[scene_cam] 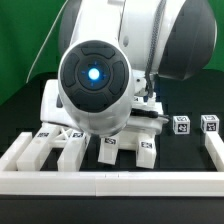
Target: Assemble chair
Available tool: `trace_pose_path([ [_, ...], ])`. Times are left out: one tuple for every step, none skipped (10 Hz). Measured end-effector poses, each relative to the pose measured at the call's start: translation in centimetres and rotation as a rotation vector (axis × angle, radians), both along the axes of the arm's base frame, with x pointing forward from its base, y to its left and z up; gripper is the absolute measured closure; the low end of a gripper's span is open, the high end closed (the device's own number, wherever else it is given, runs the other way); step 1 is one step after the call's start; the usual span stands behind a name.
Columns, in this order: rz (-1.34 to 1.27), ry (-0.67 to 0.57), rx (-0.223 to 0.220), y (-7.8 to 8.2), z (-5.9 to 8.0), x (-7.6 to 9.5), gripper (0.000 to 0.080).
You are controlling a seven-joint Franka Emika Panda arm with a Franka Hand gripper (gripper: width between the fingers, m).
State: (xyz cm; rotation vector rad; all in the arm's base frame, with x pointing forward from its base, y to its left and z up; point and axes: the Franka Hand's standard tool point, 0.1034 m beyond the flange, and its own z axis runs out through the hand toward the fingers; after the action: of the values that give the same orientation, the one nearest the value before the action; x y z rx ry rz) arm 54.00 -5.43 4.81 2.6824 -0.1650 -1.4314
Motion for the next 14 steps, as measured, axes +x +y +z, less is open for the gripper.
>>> trace_pose_path([
  [0.002, 0.0, 0.001, 0.18, -0.07, -0.01, 0.0765],
  [0.004, -0.002, 0.002, 0.27, -0.12, 0.03, 0.0765],
  [0.005, -0.004, 0.003, 0.32, -0.16, 0.07, 0.0765],
  [0.005, -0.004, 0.003, 0.32, -0.2, 0.06, 0.0765],
  [0.005, -0.003, 0.002, 0.28, -0.26, 0.03, 0.0765],
  [0.004, -0.001, 0.003, 0.23, -0.34, -0.03, 0.0765],
  [0.005, -0.002, 0.003, 0.27, -0.29, -0.01, 0.0765],
  [0.006, -0.002, 0.003, 0.31, -0.26, 0.01, 0.0765],
  [0.006, -0.004, 0.002, 0.29, -0.32, 0.03, 0.0765],
  [0.005, -0.004, 0.002, 0.25, -0.4, -0.02, 0.0765],
  [0.004, -0.001, 0.002, 0.2, -0.51, -0.14, 0.0764],
  [0.003, 0.001, 0.002, 0.16, -0.57, -0.23, 0.0763],
  [0.004, 0.001, 0.004, 0.15, -0.59, -0.24, 0.0763],
  [0.005, 0.002, 0.007, 0.14, -0.54, -0.24, 0.0763],
])
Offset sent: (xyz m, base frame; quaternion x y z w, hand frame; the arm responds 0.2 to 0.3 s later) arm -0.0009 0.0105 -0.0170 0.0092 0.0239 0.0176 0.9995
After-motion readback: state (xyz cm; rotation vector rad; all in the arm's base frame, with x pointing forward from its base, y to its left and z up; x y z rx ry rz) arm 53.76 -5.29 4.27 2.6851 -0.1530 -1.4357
